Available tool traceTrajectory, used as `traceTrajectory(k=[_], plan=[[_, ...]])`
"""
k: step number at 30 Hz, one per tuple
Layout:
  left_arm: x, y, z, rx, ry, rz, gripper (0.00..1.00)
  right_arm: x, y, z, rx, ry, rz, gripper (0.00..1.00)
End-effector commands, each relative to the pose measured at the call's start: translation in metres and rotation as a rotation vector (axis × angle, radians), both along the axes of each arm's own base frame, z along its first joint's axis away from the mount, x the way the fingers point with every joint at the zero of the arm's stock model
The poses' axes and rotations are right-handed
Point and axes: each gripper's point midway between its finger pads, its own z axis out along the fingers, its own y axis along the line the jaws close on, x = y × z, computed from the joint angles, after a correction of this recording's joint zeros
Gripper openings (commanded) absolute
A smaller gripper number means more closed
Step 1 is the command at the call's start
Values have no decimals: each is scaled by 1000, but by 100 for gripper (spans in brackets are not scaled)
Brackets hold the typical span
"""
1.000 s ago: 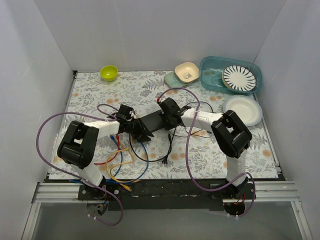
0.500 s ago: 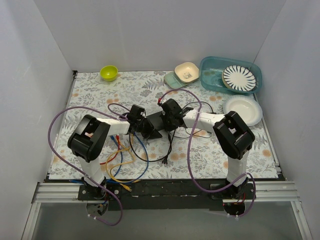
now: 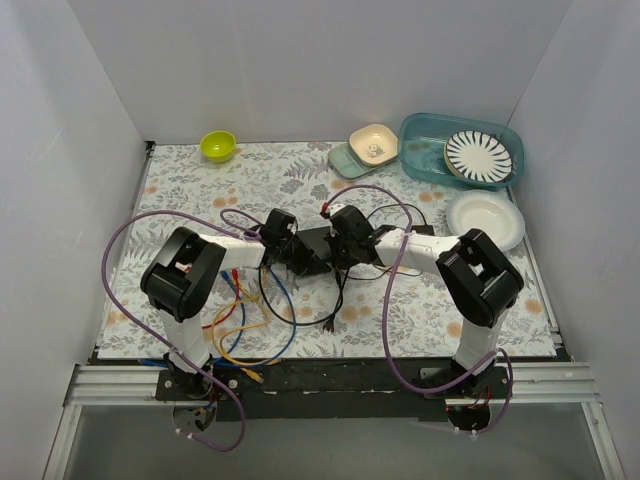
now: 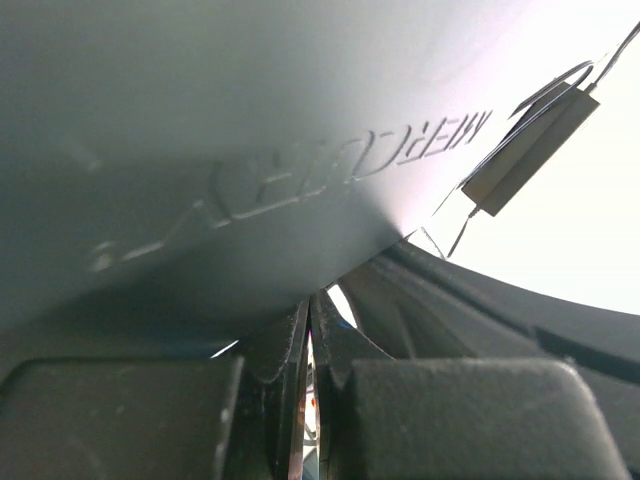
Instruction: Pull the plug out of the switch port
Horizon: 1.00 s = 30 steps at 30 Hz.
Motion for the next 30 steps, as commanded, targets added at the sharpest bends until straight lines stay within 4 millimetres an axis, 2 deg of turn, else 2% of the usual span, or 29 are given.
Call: traceTrajectory(k=[1, 14, 22, 28, 30], plan=[[21, 40, -46, 212, 25, 176, 0, -73, -19, -16, -64, 203, 130, 1], [32, 50, -49, 255, 28, 279, 0, -107, -17, -11, -17, 284, 218, 1], [34, 52, -52, 267, 43, 314, 0, -145, -16, -12, 31, 432, 295, 1], [36, 55, -54, 270, 46, 350, 0, -158, -17, -3, 79, 470, 285, 1], [38, 53, -53, 263, 44, 346, 0, -157, -18, 1, 85, 452, 265, 1]])
